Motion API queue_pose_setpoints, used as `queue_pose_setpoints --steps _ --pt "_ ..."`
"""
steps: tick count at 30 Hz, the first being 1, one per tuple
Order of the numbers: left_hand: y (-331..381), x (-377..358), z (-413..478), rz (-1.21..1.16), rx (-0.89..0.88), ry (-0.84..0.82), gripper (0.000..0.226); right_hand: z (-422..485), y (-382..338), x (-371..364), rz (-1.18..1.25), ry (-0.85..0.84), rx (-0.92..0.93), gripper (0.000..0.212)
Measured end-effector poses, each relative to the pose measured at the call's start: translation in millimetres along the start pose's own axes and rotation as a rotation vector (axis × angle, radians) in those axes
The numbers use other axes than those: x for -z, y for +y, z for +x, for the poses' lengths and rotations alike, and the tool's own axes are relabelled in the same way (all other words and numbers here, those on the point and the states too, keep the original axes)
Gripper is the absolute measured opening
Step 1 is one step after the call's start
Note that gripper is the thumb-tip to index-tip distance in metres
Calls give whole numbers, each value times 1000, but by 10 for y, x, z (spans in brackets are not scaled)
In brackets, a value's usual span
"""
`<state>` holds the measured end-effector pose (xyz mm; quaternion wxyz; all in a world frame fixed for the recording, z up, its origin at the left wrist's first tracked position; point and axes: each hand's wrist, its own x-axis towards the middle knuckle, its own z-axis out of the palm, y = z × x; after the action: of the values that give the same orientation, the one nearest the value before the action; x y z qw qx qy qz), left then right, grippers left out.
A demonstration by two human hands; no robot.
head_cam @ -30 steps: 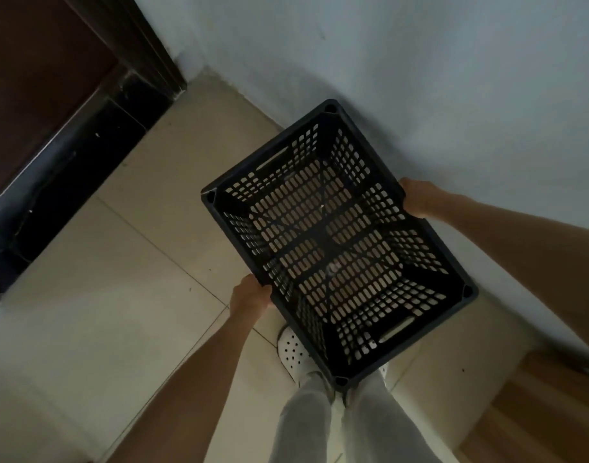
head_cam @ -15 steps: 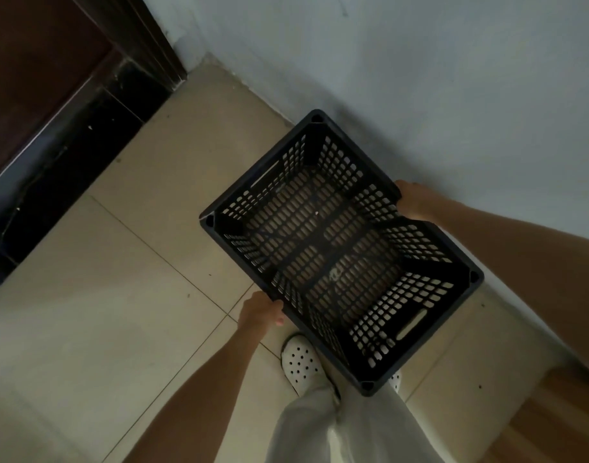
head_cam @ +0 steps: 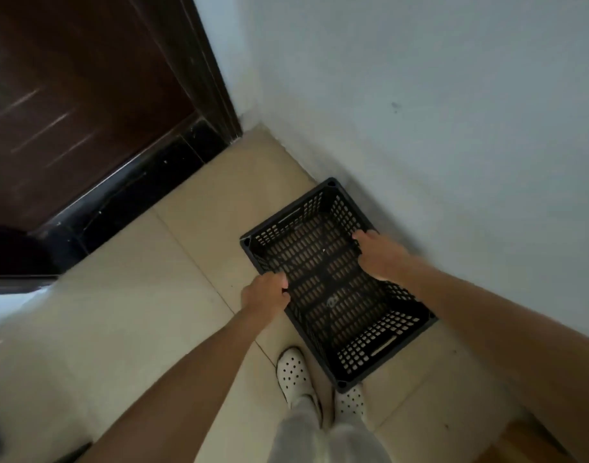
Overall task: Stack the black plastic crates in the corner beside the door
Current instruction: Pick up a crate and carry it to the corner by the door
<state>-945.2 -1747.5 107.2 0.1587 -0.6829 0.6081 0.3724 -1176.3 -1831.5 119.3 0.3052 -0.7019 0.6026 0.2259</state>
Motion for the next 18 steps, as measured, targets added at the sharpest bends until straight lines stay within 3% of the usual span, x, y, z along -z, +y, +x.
queue_pose_setpoints --steps 9,18 --pt "70 765 -1868 -53 68 369 32 -1621 -975 807 -149 283 350 49" --pt "-557 838 -3738 -41 287 655 35 -2848 -2093 1198 -261 395 730 49"
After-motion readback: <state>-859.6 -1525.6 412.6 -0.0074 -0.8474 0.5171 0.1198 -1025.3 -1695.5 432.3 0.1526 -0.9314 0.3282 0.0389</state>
